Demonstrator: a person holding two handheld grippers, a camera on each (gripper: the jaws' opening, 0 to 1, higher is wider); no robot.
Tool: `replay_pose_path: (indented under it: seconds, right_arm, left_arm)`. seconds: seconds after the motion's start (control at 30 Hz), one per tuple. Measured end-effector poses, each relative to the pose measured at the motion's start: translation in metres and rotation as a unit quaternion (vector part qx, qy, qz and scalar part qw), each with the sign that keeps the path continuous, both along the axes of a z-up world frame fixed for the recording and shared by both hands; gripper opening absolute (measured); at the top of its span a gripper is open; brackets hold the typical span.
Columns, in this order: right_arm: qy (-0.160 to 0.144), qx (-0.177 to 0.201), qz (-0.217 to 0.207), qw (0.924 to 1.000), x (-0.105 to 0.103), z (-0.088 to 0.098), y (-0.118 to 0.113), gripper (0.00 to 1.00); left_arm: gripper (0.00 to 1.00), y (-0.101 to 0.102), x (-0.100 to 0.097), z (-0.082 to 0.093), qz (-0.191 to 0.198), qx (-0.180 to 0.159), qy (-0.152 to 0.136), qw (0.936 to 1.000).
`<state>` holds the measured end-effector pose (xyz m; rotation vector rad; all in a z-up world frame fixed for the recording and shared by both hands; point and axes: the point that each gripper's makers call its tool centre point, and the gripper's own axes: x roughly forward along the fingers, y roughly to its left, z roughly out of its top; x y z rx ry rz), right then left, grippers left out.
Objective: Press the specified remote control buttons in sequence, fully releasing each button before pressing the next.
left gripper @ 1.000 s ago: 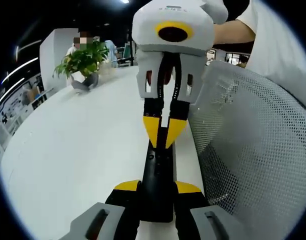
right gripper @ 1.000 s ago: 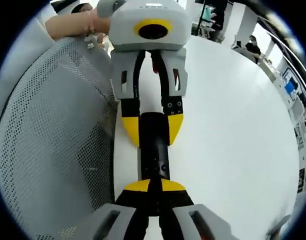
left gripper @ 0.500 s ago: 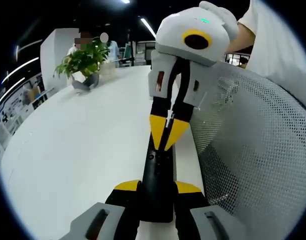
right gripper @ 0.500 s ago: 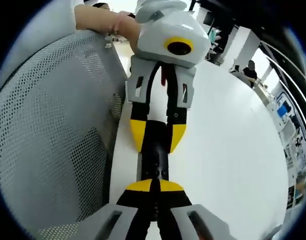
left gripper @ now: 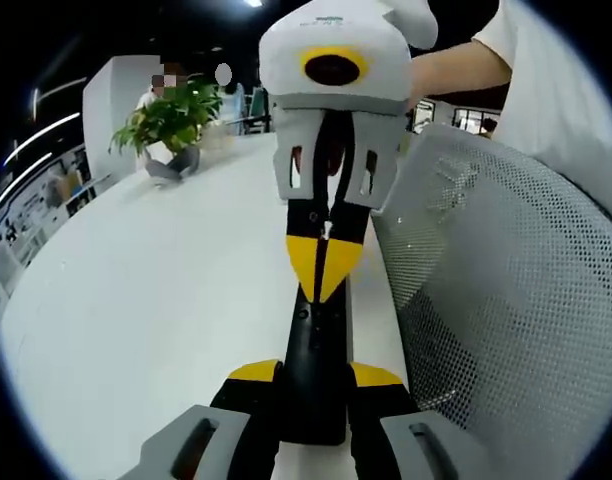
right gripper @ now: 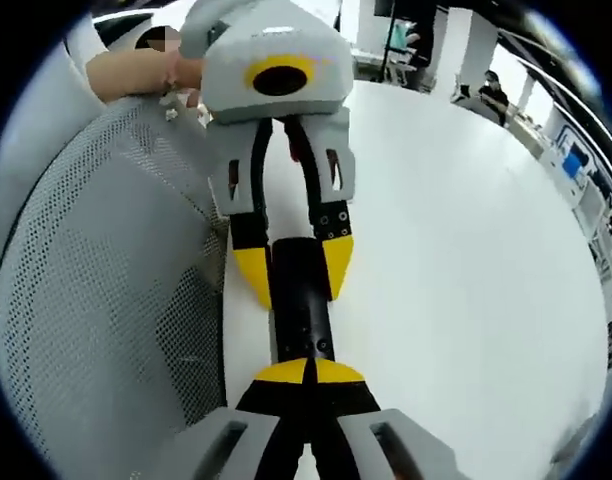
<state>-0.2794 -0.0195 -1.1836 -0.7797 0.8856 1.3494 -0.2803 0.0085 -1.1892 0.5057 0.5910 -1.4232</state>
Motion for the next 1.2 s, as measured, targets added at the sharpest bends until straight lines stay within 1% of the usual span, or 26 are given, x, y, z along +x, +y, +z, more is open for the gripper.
replay_pose_path:
  seconds: [0.1, 0.13, 0.2, 0.27, 0.37, 0.47, 0.5, 0.53, 0.57, 0.6, 0.63, 0.67, 0.7, 0.77, 0.83, 0.87, 0.9, 0.97, 1.03, 1.13, 1.2]
  right_arm:
    - [-0.005, 0.015, 0.001, 0.9999, -0.003, 0.001, -0.002, 0.00]
    - [-0.003, 0.025, -0.006, 0.9997, -0.002, 0.002, -0.003, 0.00]
    - [0.011, 0.033, -0.018, 0.9992, -0.003, 0.002, -0.004, 0.00]
    - [0.018, 0.028, -0.024, 0.9992, -0.002, 0.002, -0.009, 0.00]
    - [0.015, 0.023, -0.024, 0.9993, -0.004, 0.001, -0.013, 0.00]
    - [0.011, 0.022, -0.030, 0.9992, -0.003, 0.001, -0.011, 0.00]
    - [0.011, 0.018, -0.036, 0.9991, -0.003, 0.000, -0.011, 0.00]
    - [-0.001, -0.004, -0.030, 0.9996, -0.002, 0.000, -0.013, 0.00]
    - [-0.011, -0.017, -0.013, 0.9997, -0.002, 0.000, -0.013, 0.00]
    - [-0.030, -0.050, 0.013, 0.9982, -0.003, -0.001, -0.012, 0.00]
    - [-0.033, -0.065, 0.014, 0.9972, -0.003, -0.002, -0.010, 0.00]
    - [-0.019, -0.078, -0.017, 0.9966, -0.003, -0.002, -0.010, 0.00]
    - [-0.013, -0.079, -0.031, 0.9963, -0.002, -0.003, -0.010, 0.00]
    - [-0.009, -0.070, -0.034, 0.9969, 0.000, -0.003, -0.011, 0.00]
    - [0.002, -0.039, -0.040, 0.9985, -0.001, -0.002, -0.011, 0.00]
    - [0.015, -0.018, -0.049, 0.9985, -0.002, 0.000, -0.012, 0.00]
    - [0.020, -0.012, -0.052, 0.9984, -0.002, 0.000, -0.012, 0.00]
    - [0.047, 0.016, -0.083, 0.9953, -0.002, 0.001, -0.012, 0.00]
    - [0.067, 0.029, -0.114, 0.9908, -0.002, 0.002, -0.014, 0.00]
    - [0.060, 0.027, -0.106, 0.9922, -0.003, 0.001, -0.014, 0.00]
    - [0.049, 0.018, -0.096, 0.9940, -0.004, 0.002, -0.016, 0.00]
  left_arm:
    - [0.25, 0.000, 0.000, 0.000, -0.001, 0.001, -0.001, 1.0000]
    - [0.25, 0.000, 0.000, 0.000, -0.001, 0.001, -0.001, 1.0000]
    - [0.25, 0.000, 0.000, 0.000, 0.007, -0.002, 0.002, 1.0000]
    - [0.25, 0.000, -0.001, 0.000, 0.008, -0.001, 0.003, 1.0000]
    - [0.25, 0.000, 0.000, 0.000, 0.006, -0.003, 0.005, 1.0000]
    - [0.25, 0.000, -0.001, 0.000, 0.006, -0.003, 0.005, 1.0000]
    - [0.25, 0.000, -0.001, 0.000, 0.007, -0.003, 0.005, 1.0000]
    - [0.25, 0.000, -0.001, 0.000, 0.009, -0.003, 0.005, 0.9999]
    - [0.25, 0.000, -0.001, 0.000, 0.010, -0.003, 0.005, 0.9999]
    - [0.25, 0.000, -0.001, 0.000, 0.010, -0.003, 0.005, 0.9999]
    - [0.25, 0.000, -0.001, 0.000, 0.011, -0.004, 0.006, 0.9999]
    - [0.25, 0.000, -0.001, 0.000, 0.011, -0.004, 0.006, 0.9999]
    - [0.25, 0.000, -0.001, 0.000, 0.010, -0.004, 0.006, 0.9999]
    - [0.25, 0.000, -0.001, 0.000, 0.009, -0.003, 0.006, 0.9999]
    - [0.25, 0.000, -0.001, 0.000, 0.008, -0.003, 0.005, 1.0000]
    - [0.25, 0.000, -0.001, 0.000, 0.008, -0.002, 0.004, 1.0000]
    - [0.25, 0.000, -0.001, 0.000, 0.008, -0.002, 0.003, 1.0000]
    - [0.25, 0.000, -0.002, 0.000, 0.011, -0.003, 0.003, 0.9999]
    - [0.25, 0.001, -0.002, 0.000, 0.011, -0.003, 0.005, 0.9999]
    - [0.25, 0.001, -0.002, 0.000, 0.010, -0.005, 0.005, 0.9999]
    - [0.25, 0.001, -0.002, 0.001, 0.010, -0.005, 0.005, 0.9999]
